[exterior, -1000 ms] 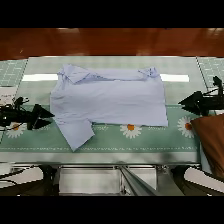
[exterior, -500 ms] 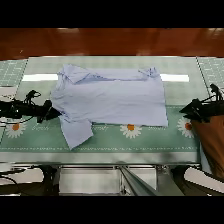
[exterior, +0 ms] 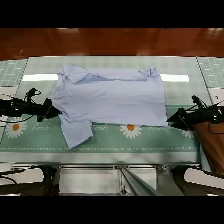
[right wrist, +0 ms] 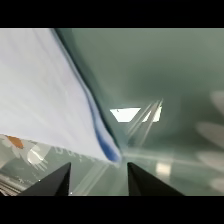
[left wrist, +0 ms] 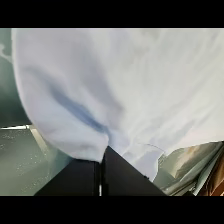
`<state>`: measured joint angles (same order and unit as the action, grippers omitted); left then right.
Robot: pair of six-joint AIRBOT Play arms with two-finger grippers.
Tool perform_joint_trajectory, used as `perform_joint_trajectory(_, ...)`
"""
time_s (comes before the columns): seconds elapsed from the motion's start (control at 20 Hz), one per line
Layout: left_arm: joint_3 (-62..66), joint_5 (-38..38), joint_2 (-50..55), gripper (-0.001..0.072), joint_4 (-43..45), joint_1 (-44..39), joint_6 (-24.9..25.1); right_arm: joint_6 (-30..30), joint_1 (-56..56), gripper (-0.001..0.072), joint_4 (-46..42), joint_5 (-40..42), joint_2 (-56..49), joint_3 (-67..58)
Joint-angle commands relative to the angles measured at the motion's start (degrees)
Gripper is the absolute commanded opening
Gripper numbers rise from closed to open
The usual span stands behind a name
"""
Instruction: Fold the shirts.
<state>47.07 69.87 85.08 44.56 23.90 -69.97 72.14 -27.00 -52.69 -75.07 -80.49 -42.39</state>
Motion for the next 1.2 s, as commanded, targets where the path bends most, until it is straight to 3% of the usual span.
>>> perform_joint_trajectory(0.0,0.07,0.02,0.0,0.0022,-0.02,0.0,0.11,0.42,5.18,0.0417,3.63,2.75,-4.33,-1.44)
perform_joint_trajectory(0.1,0.07,0.02,0.0,0.0022,-0.04,-0.02,0.11,1.33,8.59,0.0409,4.39,3.52,-6.75,-4.07)
perform_joint_trajectory(0.15,0.07,0.02,0.0,0.0022,-0.04,-0.02,0.11,1.84,10.32,0.0336,4.96,4.48,-7.61,-5.4)
perform_joint_trajectory(0.25,0.07,0.31,-0.02,0.0022,-0.04,0.0,0.11,-0.85,13.09,0.0024,8.28,5.01,-8.02,-7.98)
perform_joint_trajectory(0.4,2.16,3.02,-1.38,0.0022,-0.31,0.07,0.39,-1.38,14.49,0.0024,10.27,0.24,-7.15,-15.93)
perform_joint_trajectory(0.55,9.46,5.99,-7.19,0.0022,-8.76,0.07,3.37,1.2,14.32,0.0024,9.38,-2.71,-1.73,-30.69)
perform_joint_trajectory(0.7,21.51,1.9,-16.33,0.0022,-19.41,0.0,3.34,4.33,14.32,0.0024,6.27,-2.67,4.13,-50.84)
perform_joint_trajectory(0.9,39.91,-6.4,-27.91,0.0022,-19.96,0.02,3.26,9.38,14.32,0.0024,-1.79,-1.99,10.69,-74.73)
perform_joint_trajectory(1.15,51.32,-13.68,-41.75,0.0022,-18.51,3.41,3.04,11.28,14.32,0.0024,-13.07,-2.14,25.16,-78.95)
